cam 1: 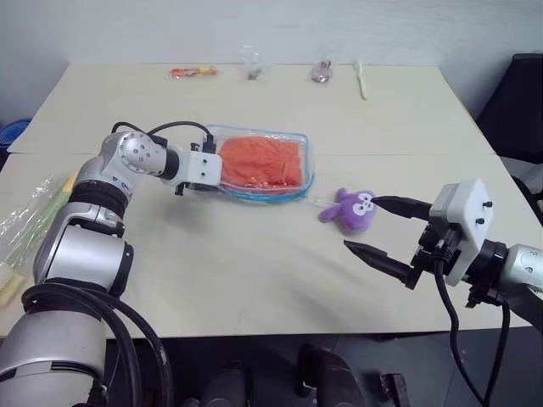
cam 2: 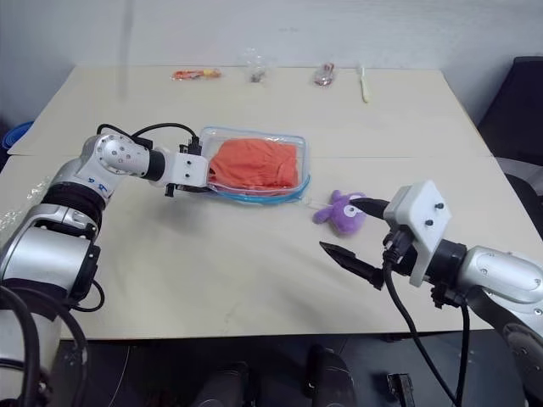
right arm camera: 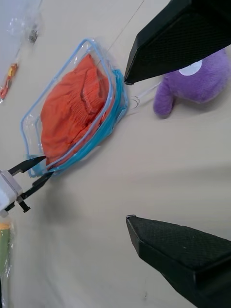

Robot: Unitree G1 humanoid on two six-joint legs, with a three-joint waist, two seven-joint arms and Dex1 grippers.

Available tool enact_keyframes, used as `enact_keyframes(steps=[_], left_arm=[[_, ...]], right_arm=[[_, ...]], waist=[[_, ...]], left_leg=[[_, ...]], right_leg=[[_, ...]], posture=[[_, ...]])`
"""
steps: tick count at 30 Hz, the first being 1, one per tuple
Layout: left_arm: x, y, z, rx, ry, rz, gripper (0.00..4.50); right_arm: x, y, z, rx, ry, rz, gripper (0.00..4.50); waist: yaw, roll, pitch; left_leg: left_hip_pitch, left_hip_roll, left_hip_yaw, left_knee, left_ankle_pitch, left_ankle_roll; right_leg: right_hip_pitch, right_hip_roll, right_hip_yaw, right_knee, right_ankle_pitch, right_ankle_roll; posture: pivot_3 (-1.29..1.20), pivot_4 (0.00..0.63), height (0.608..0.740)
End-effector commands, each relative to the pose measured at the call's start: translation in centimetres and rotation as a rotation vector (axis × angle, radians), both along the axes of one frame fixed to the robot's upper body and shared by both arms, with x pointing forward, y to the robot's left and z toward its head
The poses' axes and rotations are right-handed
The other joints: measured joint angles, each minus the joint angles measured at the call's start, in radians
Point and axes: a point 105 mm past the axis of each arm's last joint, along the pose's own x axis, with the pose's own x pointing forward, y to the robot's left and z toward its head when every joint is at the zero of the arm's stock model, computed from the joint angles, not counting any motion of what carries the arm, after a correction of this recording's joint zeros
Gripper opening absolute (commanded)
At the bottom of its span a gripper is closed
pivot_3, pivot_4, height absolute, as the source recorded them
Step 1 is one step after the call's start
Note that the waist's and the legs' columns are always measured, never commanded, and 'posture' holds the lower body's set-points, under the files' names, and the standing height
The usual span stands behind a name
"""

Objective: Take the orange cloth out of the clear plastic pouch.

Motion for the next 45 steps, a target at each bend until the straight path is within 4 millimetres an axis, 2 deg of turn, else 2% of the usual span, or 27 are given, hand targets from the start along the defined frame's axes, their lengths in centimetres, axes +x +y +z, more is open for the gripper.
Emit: enact_keyframes(steps=[1,2,6,11,16,21,23,29,34,36,40,45], left_arm=[[-0.2,0.4,0.8,-0.031,-0.016,-0.009,0.4],[-0.3,0.5,0.8,-0.032,-0.014,-0.013,0.03],[-1.8,1.3,-0.2,-0.018,0.021,-0.071,0.03],[-4.3,2.4,-0.2,-0.04,0.012,-0.094,0.03],[-7.8,4.5,-0.3,-0.037,-0.003,0.008,0.03],[-11.6,3.4,-1.2,-0.114,0.03,0.105,0.03],[-12.5,3.2,-1.4,-0.126,0.033,0.131,0.03],[-12.0,3.7,-2.1,-0.113,-0.018,0.126,0.03],[-10.9,4.4,-3.0,-0.111,-0.041,-0.012,0.03],[-10.6,5.3,-3.5,-0.077,-0.041,-0.047,0.03],[-10.2,5.6,-3.1,-0.147,-0.053,-0.089,0.03],[-10.2,5.7,-3.8,-0.124,-0.026,-0.097,0.03]], right_arm=[[-0.7,0.7,0.5,-0.016,-0.03,0.05,4.5],[-0.6,0.7,0.5,-0.016,-0.029,0.053,4.5],[-1.2,1.0,0.4,-0.038,0.003,0.113,4.5],[-1.8,1.2,-0.1,-0.05,0.046,0.168,4.5],[-1.9,1.7,-0.7,-0.053,0.078,0.221,4.5],[-1.8,1.7,-0.9,-0.049,0.09,0.241,4.5],[-2.0,1.8,-0.9,-0.049,0.099,0.26,4.5],[-1.6,1.9,-1.1,-0.053,0.104,0.282,4.5],[-1.5,2.1,-1.3,-0.051,0.104,0.292,4.5],[-1.5,2.2,-1.3,-0.051,0.103,0.294,4.5],[-1.5,2.2,-1.4,-0.052,0.103,0.289,4.5],[-1.5,2.1,-1.9,-0.068,0.105,0.27,4.5]], waist=[[0.0,0.0,0.0],[-0.001,0.0,0.0],[-0.005,0.0,0.0],[-0.006,0.0,0.0],[-0.011,0.0,0.0],[0.002,0.0,0.0],[0.005,0.0,0.0],[0.006,0.0,0.0],[0.005,0.0,0.0],[0.002,0.0,0.0],[0.0,0.0,0.0],[0.0,0.0,0.0]], left_leg=[[0.0,0.0,0.0,0.0,0.0,0.0],[0.0,0.0,0.0,0.0,0.0,0.0],[0.0,0.001,0.0,0.0,0.0,0.0],[0.0,0.002,0.0,0.0,0.0,0.0],[0.001,0.002,-0.003,0.001,0.0,0.0],[0.001,0.003,-0.008,0.002,0.0,0.0],[-0.001,0.004,-0.009,0.003,0.0,0.0],[0.001,0.003,-0.011,0.003,0.0,0.0],[0.0,0.002,-0.01,0.003,0.0,-0.001],[0.0,0.002,-0.008,0.003,0.0,-0.001],[0.0,0.002,-0.003,0.003,0.0,-0.001],[0.0,0.002,-0.002,0.003,0.0,-0.001]], right_leg=[[0.0,0.0,0.0,0.0,0.0,0.0],[0.0,0.0,0.0,0.0,0.0,0.0],[0.0,0.0,0.0,0.0,0.0,0.0],[0.0,0.0,0.0,0.0,0.0,0.0],[0.0,0.0,0.001,0.001,0.0,0.0],[0.0,-0.001,0.002,0.001,0.0,0.0],[0.001,-0.002,0.001,0.001,0.0,0.0],[0.002,-0.001,0.001,0.001,0.0,-0.001],[0.002,0.0,0.001,0.0,0.0,-0.001],[0.002,0.0,0.0,0.001,0.0,-0.001],[0.001,0.0,0.0,0.001,0.0,-0.001],[0.001,0.0,0.0,0.001,0.0,-0.001]], posture=[[0.0,0.15,0.74],[0.0,0.15,0.74],[0.0,0.15,0.74],[0.0,0.15,0.74],[0.0,0.15,0.74],[0.0,0.15,0.74],[0.0,0.15,0.74],[0.0,0.15,0.74],[0.0,0.15,0.74],[0.0,0.15,0.74],[0.0,0.15,0.74],[0.0,0.15,0.74]])
